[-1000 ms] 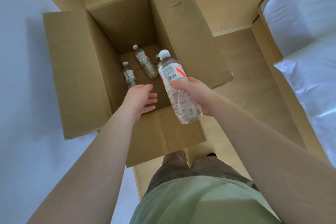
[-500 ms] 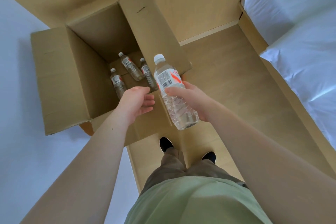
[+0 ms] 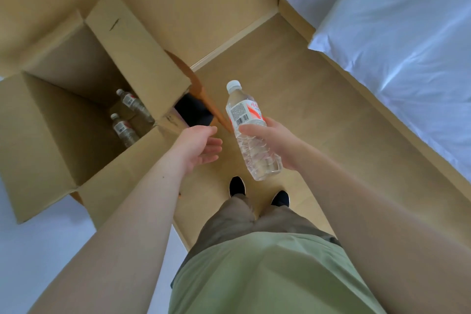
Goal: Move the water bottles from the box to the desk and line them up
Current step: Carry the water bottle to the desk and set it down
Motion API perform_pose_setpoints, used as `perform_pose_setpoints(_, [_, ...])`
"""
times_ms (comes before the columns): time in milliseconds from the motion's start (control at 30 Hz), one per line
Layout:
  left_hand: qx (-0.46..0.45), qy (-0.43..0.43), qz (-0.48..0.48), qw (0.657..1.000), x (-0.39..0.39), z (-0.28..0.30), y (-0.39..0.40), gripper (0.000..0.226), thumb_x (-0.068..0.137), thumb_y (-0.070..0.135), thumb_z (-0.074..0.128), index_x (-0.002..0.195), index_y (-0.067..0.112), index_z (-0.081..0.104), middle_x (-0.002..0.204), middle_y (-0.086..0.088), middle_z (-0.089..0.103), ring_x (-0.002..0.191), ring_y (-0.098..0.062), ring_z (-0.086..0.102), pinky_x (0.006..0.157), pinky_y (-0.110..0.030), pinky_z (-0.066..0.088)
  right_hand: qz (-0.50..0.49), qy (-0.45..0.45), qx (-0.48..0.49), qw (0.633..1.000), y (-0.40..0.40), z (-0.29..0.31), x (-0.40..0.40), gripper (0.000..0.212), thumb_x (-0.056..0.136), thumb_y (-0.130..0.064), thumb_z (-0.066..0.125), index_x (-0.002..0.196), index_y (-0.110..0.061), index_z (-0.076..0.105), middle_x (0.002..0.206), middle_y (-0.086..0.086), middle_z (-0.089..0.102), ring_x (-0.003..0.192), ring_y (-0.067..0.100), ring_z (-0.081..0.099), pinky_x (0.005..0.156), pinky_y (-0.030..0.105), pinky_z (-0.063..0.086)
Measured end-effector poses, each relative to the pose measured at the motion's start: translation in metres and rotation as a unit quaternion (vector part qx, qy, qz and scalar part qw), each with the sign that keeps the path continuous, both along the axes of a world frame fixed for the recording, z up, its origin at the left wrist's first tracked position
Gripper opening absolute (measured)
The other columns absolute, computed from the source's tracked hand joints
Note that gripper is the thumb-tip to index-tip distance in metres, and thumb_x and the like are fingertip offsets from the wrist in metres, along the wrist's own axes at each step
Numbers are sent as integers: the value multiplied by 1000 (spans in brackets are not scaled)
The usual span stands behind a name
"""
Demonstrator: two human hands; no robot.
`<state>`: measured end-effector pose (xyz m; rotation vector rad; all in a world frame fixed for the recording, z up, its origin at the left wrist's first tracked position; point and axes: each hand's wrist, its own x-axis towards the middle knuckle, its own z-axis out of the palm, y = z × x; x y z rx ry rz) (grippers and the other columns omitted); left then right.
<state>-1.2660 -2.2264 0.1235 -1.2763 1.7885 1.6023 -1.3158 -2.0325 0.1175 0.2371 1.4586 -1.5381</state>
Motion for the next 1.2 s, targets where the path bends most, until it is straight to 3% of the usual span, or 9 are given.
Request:
perform_pose_setpoints(167, [6,-18,-99,995,-29,-8,46,28,103,27,56,127,12,58,112,-14,71,92,-23,70,80,-40,61,-102,-10,2,995,48,-7,3,37,90,-26,72,122,-18,58,103,8,72,80,20,74,67,35,60])
perform_pose_setpoints(267, [13,-26,-161,987,-53,-14,69,31,103,28,56,131,13,57,111,-12,72,93,-23,72,76,-39,62,-156,-4,5,988,73,-8,3,25,92,-23,70,114,-21,59,99,6,71,77,18,73,65,32,60])
perform_pose_setpoints(367, [23,-29,-223,974,-80,-19,96,28,103,27,55,128,15,57,107,-11,71,94,-23,71,82,-42,62,-219,-8,17,976,96,-10,2,33,89,-24,73,118,-20,57,106,8,72,83,21,74,67,34,61])
perform_pose_setpoints(567, [34,-29,-356,934,-129,-23,145,21,103,28,57,120,16,61,108,-11,69,96,-25,70,87,-44,61,-346,-16,67,936,140,-12,7,40,85,-28,76,120,-19,59,105,7,73,85,22,74,70,35,61])
perform_pose_setpoints(700, [45,-30,-420,906,-152,-26,172,13,102,26,57,110,18,63,106,-12,69,91,-27,72,85,-46,62,-427,-22,85,900,164,-15,18,39,84,-28,77,118,-15,63,102,9,74,86,23,75,79,43,63])
perform_pose_setpoints(833, [56,-34,-491,869,-164,-32,204,20,101,27,58,118,17,63,106,-13,70,88,-27,72,78,-45,63,-514,-24,77,854,178,-15,38,42,84,-27,79,120,-16,62,103,7,73,87,21,74,78,40,62])
perform_pose_setpoints(933, [57,-34,-545,836,-163,-34,234,18,100,28,58,115,20,65,106,-10,72,91,-25,72,74,-39,62,-567,-28,76,820,188,-17,57,43,83,-27,80,120,-17,62,104,7,73,90,22,73,86,47,61])
perform_pose_setpoints(1200, [35,-17,-668,743,-129,-33,319,18,99,33,57,111,25,66,104,-2,75,98,-19,73,93,-42,55,-663,-43,78,744,218,-21,114,44,82,-26,82,120,-15,61,112,13,73,101,31,73,88,54,59])
